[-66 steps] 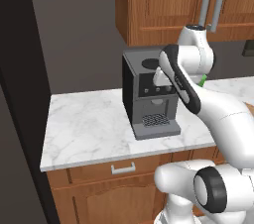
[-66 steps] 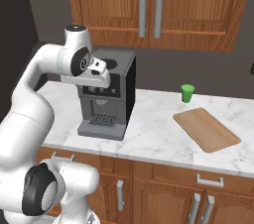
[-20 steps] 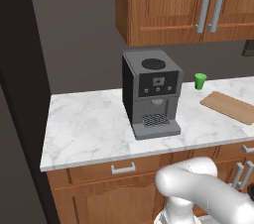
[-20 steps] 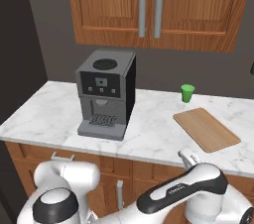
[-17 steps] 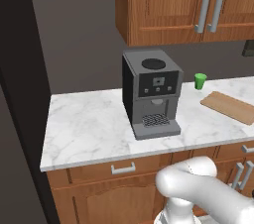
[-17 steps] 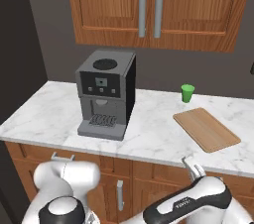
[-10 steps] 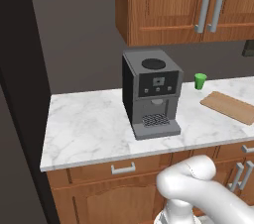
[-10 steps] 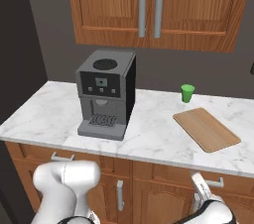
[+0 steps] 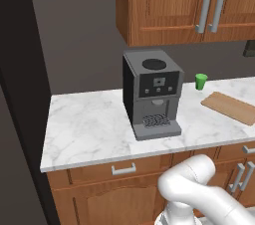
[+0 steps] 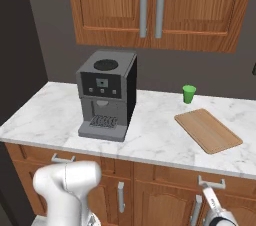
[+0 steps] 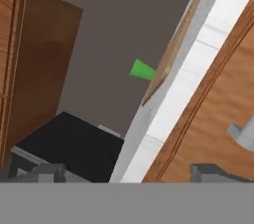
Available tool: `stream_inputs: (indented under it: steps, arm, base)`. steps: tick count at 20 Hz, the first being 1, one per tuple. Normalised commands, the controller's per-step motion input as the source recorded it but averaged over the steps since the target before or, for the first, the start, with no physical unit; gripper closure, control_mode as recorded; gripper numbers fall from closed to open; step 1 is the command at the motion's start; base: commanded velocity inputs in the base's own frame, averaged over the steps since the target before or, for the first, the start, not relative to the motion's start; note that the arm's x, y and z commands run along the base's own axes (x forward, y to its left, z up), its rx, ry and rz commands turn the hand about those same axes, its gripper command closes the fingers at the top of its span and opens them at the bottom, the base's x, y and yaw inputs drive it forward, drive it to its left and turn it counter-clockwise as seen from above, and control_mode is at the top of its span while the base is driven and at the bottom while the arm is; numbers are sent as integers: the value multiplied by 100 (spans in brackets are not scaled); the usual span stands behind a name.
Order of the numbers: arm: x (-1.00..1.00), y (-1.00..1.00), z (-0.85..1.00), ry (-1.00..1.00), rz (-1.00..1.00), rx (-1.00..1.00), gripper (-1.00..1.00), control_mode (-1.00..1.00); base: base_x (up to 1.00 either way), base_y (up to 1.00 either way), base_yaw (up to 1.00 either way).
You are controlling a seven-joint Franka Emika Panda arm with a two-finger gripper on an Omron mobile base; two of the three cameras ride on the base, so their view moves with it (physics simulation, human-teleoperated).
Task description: Open the drawer on the right and place the cutting tools on the cutting board.
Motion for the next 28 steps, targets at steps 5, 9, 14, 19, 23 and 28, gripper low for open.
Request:
stream_inputs:
  steps: [5,9,14,19,23,28]
  arm:
    - [15,-23,-38,0,-6,0,-100,-100]
    - [24,-16,-35,2,-5,1,-100,-100]
    - [31,-9,-30,4,0,7,-100,-100]
    - [25,-4,-25,1,0,9,-100,-100]
    - [11,-4,-22,0,0,11,-100,-100]
    - [7,-6,-19,0,0,10,-100,-100]
  base:
    - [0,0,0]
    - [0,0,0]
    - [0,0,0]
    - [0,0,0]
    - [0,0,0]
    - [0,0,0]
